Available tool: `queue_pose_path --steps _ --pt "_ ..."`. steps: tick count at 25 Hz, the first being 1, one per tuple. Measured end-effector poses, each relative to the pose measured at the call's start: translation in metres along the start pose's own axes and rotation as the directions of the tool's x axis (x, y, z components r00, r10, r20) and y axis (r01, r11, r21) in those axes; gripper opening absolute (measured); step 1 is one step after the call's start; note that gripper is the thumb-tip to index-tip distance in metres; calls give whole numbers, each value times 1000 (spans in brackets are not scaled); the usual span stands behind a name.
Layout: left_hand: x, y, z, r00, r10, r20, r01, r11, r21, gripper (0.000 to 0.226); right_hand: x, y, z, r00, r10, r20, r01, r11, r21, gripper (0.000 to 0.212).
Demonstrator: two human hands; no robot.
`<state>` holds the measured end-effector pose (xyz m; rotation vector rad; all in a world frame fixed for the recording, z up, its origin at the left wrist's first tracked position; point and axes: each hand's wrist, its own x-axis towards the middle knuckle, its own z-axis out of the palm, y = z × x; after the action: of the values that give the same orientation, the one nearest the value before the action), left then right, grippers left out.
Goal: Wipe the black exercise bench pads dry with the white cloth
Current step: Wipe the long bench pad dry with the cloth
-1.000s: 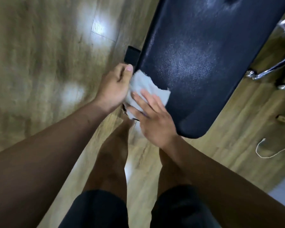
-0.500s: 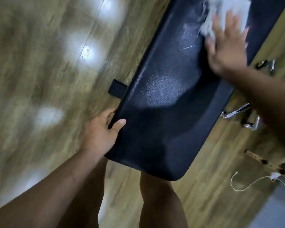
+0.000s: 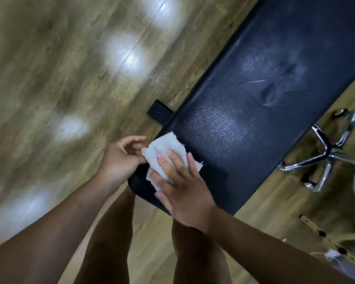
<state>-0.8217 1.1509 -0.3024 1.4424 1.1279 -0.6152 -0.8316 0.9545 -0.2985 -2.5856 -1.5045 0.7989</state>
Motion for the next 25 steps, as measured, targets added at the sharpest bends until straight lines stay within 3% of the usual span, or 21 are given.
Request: queue_pose_path --steps 2,3,4,5,7,8,10,12,14,17,19,22,23,25 --pt "-1 -11 -15 1000 9 -29 -9 1000 -15 25 22 48 -11 984 -175 24 176 970 -167 53" --pt "-1 -18 -20 999 35 -35 -34 999 13 22 41 81 -21 987 -161 -14 152 955 -256 52" --pt "-3 -23 -23 997 70 -26 -68 996 57 20 64 116 -38 995 -85 -54 64 948 -313 51" --pt "-7 -27 -25 995 102 0 -101 988 116 21 91 151 -62 995 79 -63 -96 928 -361 53" --pt "-14 -31 -19 986 160 44 -166 960 227 24 140 192 -102 871 488 -54 -471 798 -378 66" --pt "-15 -30 -16 981 193 14 -191 952 239 22 155 186 -108 827 561 -46 -531 751 -392 72" --pt "-17 -25 -17 952 279 -130 -256 952 167 15 158 113 -94 896 438 73 -370 828 -421 77" --pt "-15 -17 -23 879 387 -280 -352 921 167 15 128 15 -52 981 66 180 -33 983 -183 62" --pt "-13 -7 -28 830 459 -318 -404 886 226 18 97 -31 -34 935 -191 299 192 981 27 46" --pt "-12 15 -29 784 546 -295 -463 831 307 25 111 40 -45 974 -220 44 219 975 36 31" --pt "-13 39 -5 828 523 -199 -407 807 429 51 131 129 -62 976 -192 -105 180 978 -109 26" --pt "-6 87 81 945 274 179 -320 663 677 136 154 293 -120 980 -151 -133 101 941 -322 29" --pt "-1 94 111 961 170 217 -276 605 747 152 157 336 -139 987 -71 -146 21 947 -321 37" --pt "10 103 142 993 0 114 -96 530 843 166 163 377 -155 983 45 -180 -106 934 -342 49"
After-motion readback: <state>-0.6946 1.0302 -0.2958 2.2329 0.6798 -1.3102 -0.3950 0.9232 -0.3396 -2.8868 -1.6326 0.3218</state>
